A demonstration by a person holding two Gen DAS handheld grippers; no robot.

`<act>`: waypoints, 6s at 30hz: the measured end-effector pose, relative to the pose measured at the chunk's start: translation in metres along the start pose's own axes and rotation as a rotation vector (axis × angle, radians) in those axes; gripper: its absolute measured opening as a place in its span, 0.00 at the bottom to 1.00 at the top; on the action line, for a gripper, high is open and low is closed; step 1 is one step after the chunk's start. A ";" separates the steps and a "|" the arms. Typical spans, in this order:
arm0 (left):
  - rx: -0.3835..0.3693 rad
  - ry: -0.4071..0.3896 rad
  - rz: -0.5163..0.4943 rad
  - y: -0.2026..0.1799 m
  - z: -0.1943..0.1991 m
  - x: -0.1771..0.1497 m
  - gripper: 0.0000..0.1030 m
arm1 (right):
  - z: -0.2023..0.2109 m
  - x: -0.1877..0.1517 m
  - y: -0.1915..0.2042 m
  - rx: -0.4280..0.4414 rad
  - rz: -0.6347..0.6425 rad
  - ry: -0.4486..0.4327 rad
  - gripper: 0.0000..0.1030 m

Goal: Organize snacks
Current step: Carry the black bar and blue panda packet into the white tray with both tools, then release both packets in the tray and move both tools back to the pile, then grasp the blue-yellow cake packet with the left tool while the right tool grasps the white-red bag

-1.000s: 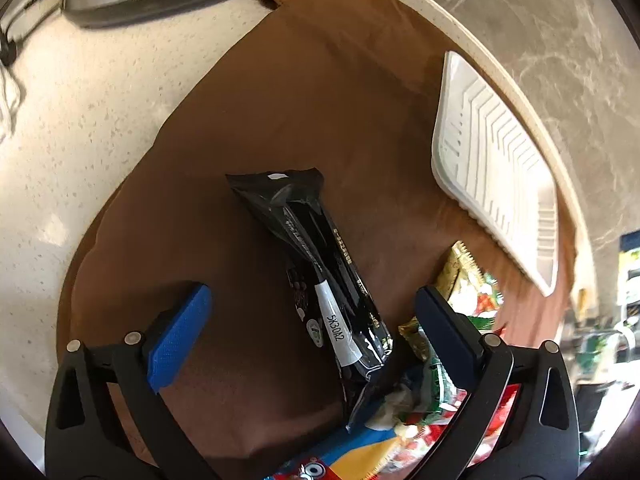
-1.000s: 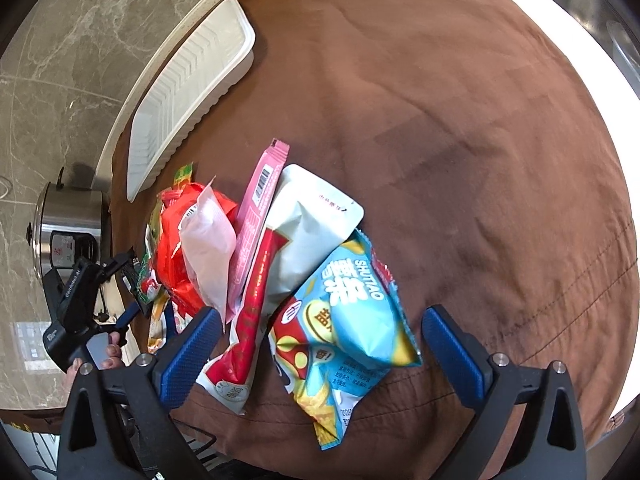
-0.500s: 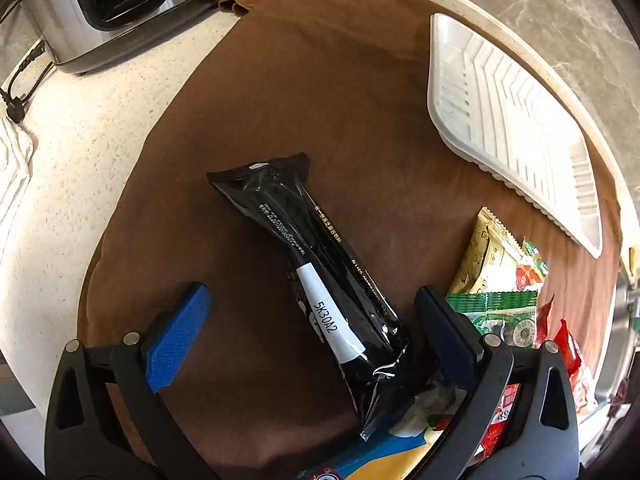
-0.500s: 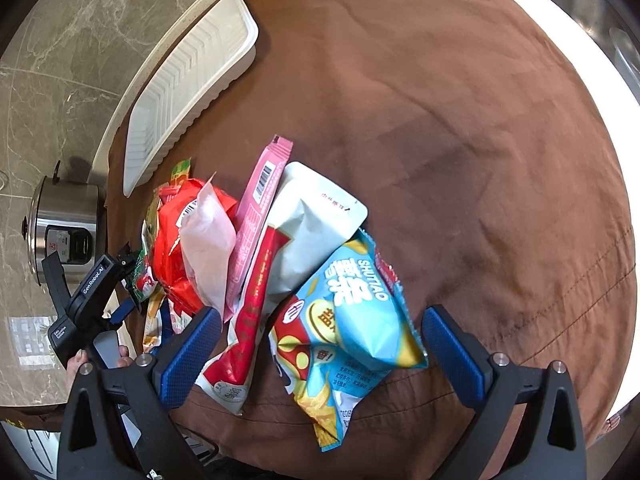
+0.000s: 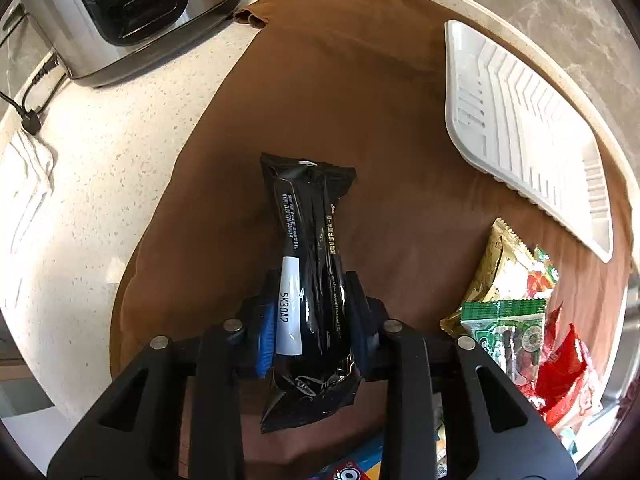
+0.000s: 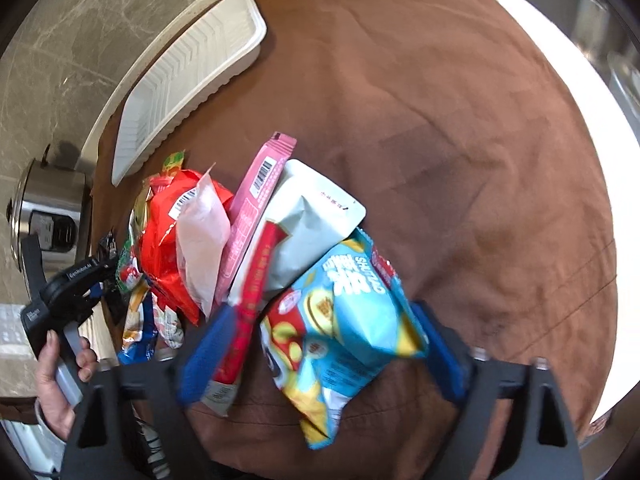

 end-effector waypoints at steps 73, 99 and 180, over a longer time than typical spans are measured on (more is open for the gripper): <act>-0.392 -0.029 -0.265 -0.125 -0.001 0.153 0.20 | -0.050 0.251 0.080 0.418 0.135 0.005 0.33; -0.278 -0.128 -0.307 -0.139 0.001 0.158 0.22 | -0.029 0.246 0.105 0.182 0.396 -0.130 0.63; -0.316 -0.018 -0.862 -0.045 0.030 -0.100 0.51 | -0.030 -0.007 0.038 0.104 0.127 0.141 0.74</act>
Point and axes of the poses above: each gripper's, at about its wrist camera, not at the fingertips, and z roughly against the way its jaws point, y to its left, x to its top, the point moved 2 cm from there along -z, roughly the way its jaws point, and after that the axes turned 11 degrees about x, right-handed, at the moved point
